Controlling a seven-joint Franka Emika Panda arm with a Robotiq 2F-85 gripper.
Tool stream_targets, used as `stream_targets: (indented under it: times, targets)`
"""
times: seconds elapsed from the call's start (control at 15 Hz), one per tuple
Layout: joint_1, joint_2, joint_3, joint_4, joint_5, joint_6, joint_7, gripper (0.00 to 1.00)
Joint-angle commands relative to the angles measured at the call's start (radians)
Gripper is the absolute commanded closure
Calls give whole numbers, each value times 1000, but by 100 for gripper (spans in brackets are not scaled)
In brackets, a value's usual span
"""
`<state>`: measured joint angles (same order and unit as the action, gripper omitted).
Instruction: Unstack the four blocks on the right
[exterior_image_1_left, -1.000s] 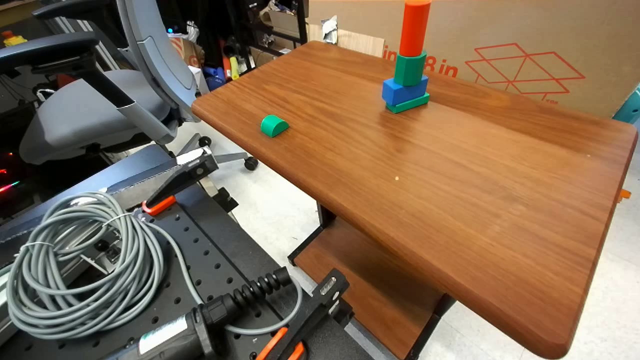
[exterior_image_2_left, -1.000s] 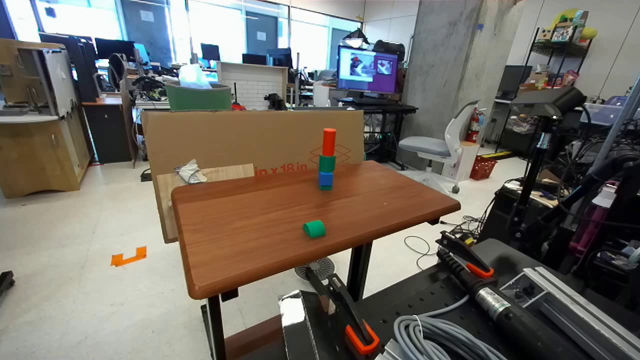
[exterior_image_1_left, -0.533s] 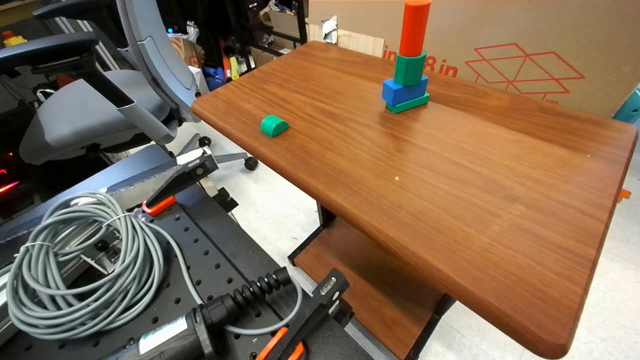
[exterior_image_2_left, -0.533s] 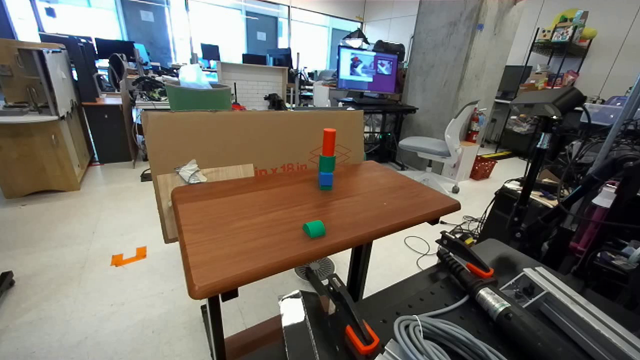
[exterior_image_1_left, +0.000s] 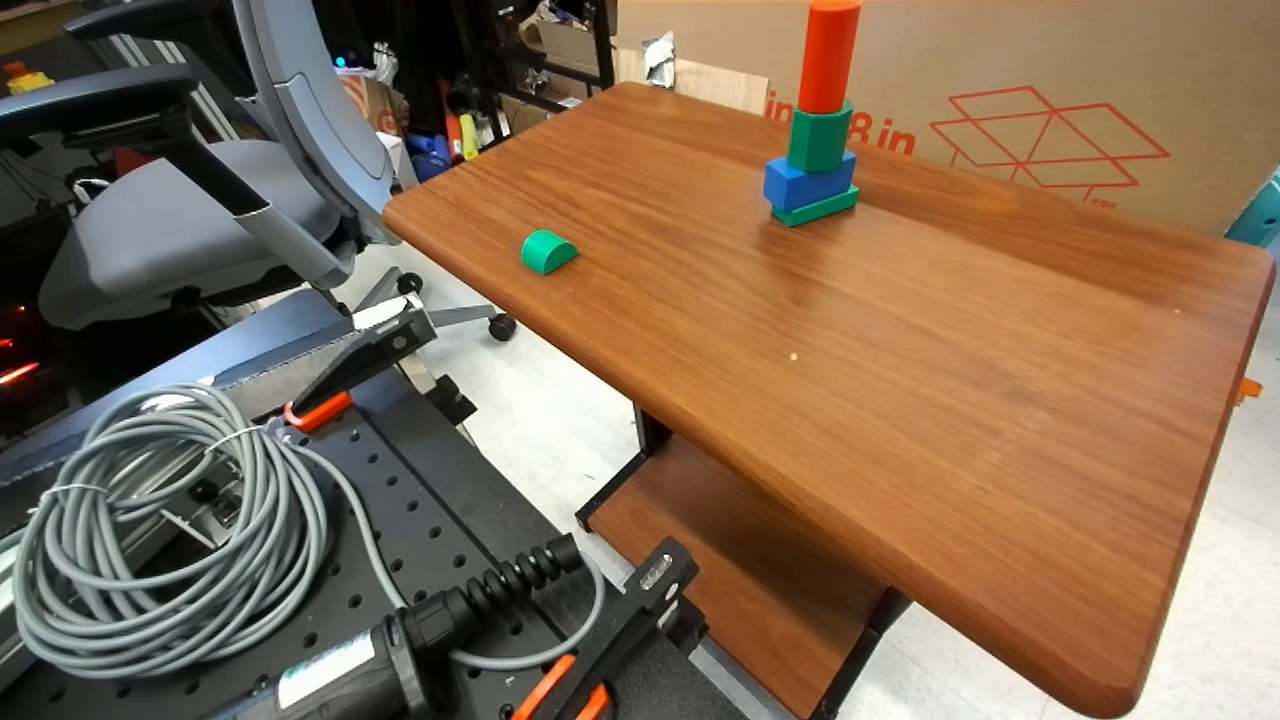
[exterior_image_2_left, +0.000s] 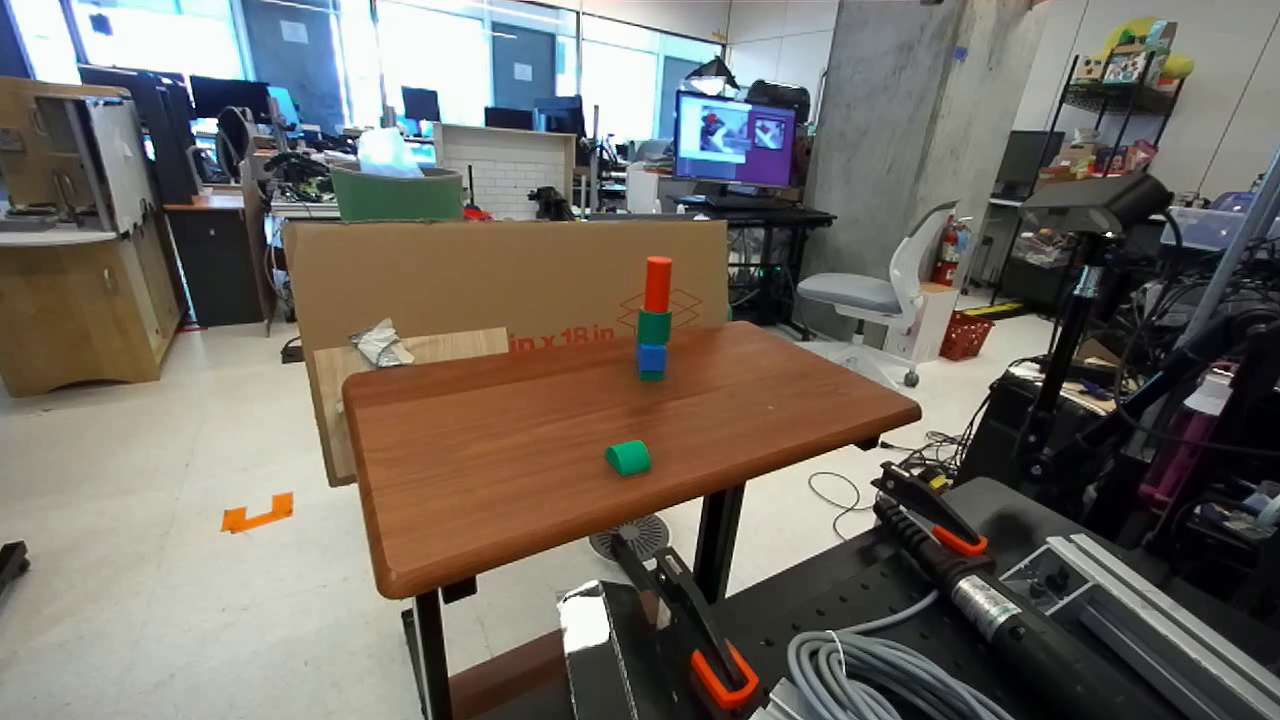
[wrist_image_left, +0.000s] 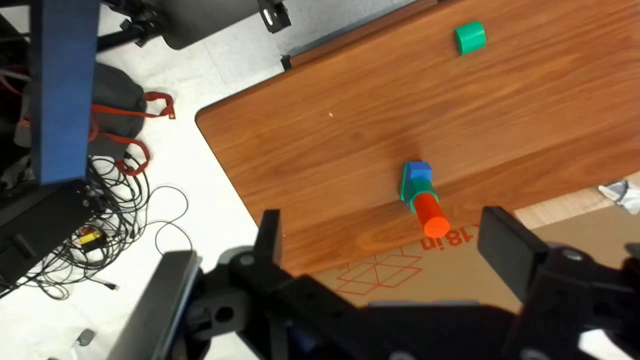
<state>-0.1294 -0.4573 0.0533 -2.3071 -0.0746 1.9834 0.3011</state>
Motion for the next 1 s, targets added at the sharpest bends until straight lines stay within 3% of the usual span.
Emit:
stream_targets:
  times: [0.0, 0.27, 0.6, 0.93]
  targets:
    - [23, 161, 21, 111, 0, 93, 66, 0]
    - [36, 324, 49, 240, -70, 163, 143, 0]
    - [85, 489, 36, 397, -147, 144, 210, 0]
    - [126, 579, 16, 446, -87, 111, 173, 0]
